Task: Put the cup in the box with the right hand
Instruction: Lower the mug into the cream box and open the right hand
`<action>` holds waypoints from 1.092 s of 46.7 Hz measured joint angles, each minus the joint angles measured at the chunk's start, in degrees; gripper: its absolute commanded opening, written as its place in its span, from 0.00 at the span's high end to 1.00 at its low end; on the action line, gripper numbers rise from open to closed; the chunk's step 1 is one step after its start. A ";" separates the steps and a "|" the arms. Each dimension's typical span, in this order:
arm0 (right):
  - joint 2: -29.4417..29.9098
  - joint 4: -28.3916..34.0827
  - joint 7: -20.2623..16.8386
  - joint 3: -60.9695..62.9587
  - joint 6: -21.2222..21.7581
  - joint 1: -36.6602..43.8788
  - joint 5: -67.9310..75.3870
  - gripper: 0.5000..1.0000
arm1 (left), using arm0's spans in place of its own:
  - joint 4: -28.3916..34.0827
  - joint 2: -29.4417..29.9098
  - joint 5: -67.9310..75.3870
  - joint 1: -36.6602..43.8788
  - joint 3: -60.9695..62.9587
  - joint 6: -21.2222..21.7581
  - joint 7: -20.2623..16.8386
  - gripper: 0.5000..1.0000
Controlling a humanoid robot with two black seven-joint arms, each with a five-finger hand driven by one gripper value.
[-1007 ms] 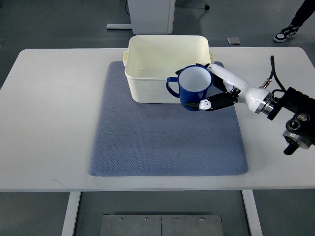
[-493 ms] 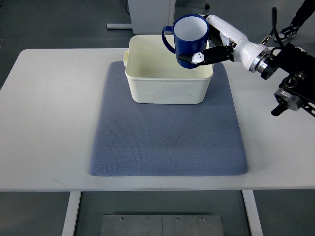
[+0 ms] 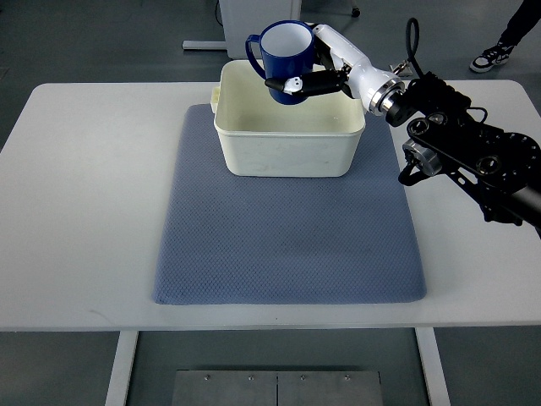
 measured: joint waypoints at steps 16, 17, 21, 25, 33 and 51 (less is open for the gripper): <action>6.89 -10.27 0.55 -0.09 -0.88 -0.60 -0.09 1.00 | 0.00 0.00 0.00 0.02 0.05 0.03 0.00 0.00; 7.08 -10.63 0.55 -0.18 -0.99 -0.66 -0.09 1.00 | 0.00 0.00 0.00 0.01 0.04 0.03 0.00 0.00; 7.65 -11.73 0.55 -0.64 -1.16 -1.14 -0.09 1.00 | 0.00 0.00 0.00 0.02 0.03 0.03 0.00 0.00; 7.99 -12.14 0.55 -1.27 -1.27 -1.60 -0.10 1.00 | 0.00 0.00 0.00 0.01 0.01 0.03 0.00 0.00; 8.06 -12.22 0.53 -1.70 -1.28 -2.28 -0.10 1.00 | 0.00 0.00 0.00 0.01 0.03 0.02 0.00 0.00; 8.06 -11.94 2.19 -1.97 -1.20 -3.14 -0.10 0.44 | 0.00 0.00 -0.01 0.01 -0.01 0.01 -0.01 0.00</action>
